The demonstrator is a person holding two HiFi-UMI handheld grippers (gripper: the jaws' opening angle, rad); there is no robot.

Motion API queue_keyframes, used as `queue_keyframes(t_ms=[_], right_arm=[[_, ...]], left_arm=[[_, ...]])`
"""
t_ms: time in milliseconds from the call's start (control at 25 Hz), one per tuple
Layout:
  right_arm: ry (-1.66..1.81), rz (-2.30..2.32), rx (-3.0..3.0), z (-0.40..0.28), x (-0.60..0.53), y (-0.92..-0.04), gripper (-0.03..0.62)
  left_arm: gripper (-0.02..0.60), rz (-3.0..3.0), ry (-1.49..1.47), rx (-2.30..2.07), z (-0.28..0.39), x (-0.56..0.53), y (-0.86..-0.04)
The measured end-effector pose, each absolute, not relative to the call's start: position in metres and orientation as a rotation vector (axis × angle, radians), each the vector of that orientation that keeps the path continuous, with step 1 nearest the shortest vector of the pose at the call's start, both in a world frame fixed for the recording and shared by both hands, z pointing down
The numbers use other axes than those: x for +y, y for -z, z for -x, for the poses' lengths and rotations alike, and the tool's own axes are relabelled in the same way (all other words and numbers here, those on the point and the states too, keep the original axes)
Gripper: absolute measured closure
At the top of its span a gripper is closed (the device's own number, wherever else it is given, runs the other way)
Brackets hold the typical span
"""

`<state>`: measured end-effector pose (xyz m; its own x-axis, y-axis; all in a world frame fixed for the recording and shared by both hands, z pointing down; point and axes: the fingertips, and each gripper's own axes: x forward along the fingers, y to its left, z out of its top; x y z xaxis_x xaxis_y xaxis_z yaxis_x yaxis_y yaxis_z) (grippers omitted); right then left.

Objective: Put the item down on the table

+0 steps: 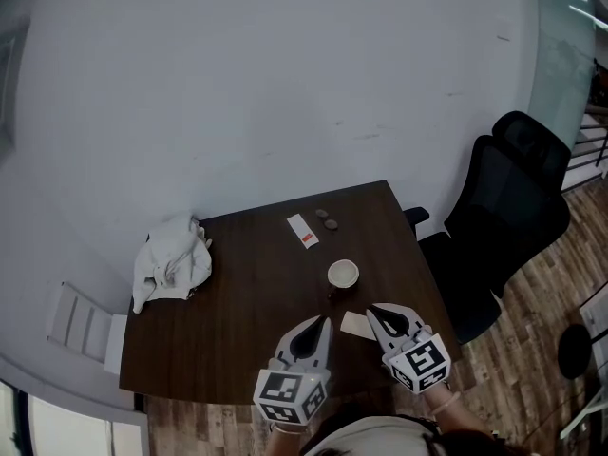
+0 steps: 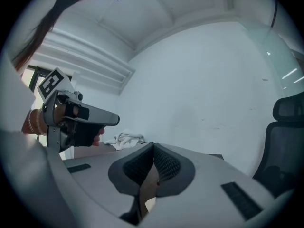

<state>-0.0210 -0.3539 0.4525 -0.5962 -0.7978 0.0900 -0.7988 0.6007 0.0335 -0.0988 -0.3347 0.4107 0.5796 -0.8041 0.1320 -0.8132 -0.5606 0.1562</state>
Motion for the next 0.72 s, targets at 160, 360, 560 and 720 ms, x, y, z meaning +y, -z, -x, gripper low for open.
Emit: queue_keyframes(t_ms=[160, 360, 560, 720], right_arm=[[-0.065, -1.383, -2.751, 0.014, -0.351, -0.444, 0.585], [-0.131, -1.418, -2.798, 0.005, -0.344, -0.436, 0.585], [-0.098, -1.433, -2.795, 0.001, -0.337, -0.429, 0.586], [-0.081, -1.451, -2.795, -0.004, -0.331, -0.425, 0.586]], left_arm=[[0.561, -2.617, -0.067, -1.349, 0.094, -0.334, -0.407], [0.561, -2.618, -0.069, -1.345, 0.090, -0.331, -0.407], [0.561, -2.620, -0.078, -1.343, 0.087, -0.328, -0.407], [0.561, -2.621, -0.084, -1.341, 0.084, -0.323, -0.407]])
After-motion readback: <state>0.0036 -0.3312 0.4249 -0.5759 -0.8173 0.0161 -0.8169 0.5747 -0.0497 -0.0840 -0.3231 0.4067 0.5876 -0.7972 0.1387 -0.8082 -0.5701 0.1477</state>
